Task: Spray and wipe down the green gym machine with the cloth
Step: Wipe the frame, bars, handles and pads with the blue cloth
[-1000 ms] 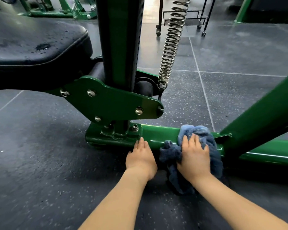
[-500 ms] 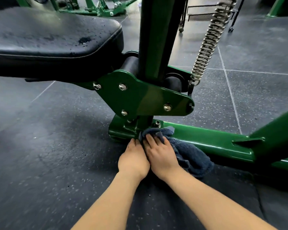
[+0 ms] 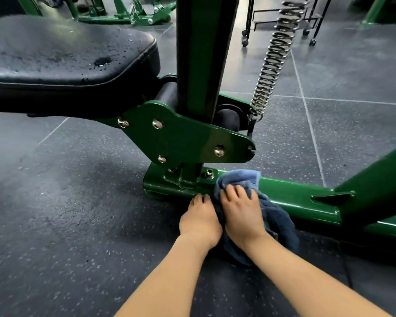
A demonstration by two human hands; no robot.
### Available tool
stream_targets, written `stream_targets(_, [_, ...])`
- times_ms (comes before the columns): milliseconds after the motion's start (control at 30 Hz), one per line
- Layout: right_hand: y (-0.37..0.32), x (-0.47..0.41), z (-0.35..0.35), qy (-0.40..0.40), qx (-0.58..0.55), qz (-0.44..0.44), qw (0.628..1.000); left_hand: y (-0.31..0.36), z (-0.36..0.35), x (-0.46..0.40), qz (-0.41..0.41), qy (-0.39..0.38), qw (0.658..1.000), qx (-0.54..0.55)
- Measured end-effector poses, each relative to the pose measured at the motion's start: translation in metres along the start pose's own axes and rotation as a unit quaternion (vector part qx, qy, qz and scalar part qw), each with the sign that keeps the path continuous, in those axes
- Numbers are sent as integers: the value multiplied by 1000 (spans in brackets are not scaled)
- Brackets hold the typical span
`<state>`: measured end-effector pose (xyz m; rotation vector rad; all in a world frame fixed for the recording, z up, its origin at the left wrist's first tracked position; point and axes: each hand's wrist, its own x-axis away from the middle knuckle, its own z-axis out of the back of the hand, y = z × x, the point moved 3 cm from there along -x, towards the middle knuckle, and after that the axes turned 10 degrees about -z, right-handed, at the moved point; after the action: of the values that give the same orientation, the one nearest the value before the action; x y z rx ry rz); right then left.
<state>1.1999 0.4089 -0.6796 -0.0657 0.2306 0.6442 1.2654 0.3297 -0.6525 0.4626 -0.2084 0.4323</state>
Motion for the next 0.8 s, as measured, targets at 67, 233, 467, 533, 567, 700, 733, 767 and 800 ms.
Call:
stream_targets(67, [-2, 1, 2, -8, -38, 16, 999, -5, 3, 1, -6, 12, 1000, -7])
stream_targets(233, [13, -8, 14, 14, -144, -19, 989, -4, 17, -3, -34, 83, 996, -18])
stream_targets(467, [-18, -17, 4, -24, -91, 7, 996, -6, 14, -2, -19, 89, 996, -15])
stream_targets(533, [-19, -16, 4, 2, -64, 4, 998, -8, 14, -1, -24, 64, 998, -12])
stream_targets(567, [-18, -16, 4, 15, -57, 7, 998, -7, 15, -1, -24, 56, 998, -9])
stream_targets(700, [-13, -21, 4, 14, -35, -22, 999, -2, 19, 2, -23, 35, 999, -3])
stream_targets(733, [-11, -23, 4, -3, -42, -52, 998, -2, 18, 2, -22, 31, 999, 0])
stream_targets(767, [-9, -26, 3, -22, -54, -78, 995, -3, 17, 2, -19, 30, 999, 4])
stream_targets(800, [-7, -29, 4, -38, -62, -89, 993, -5, 17, 1, -16, 30, 999, 10])
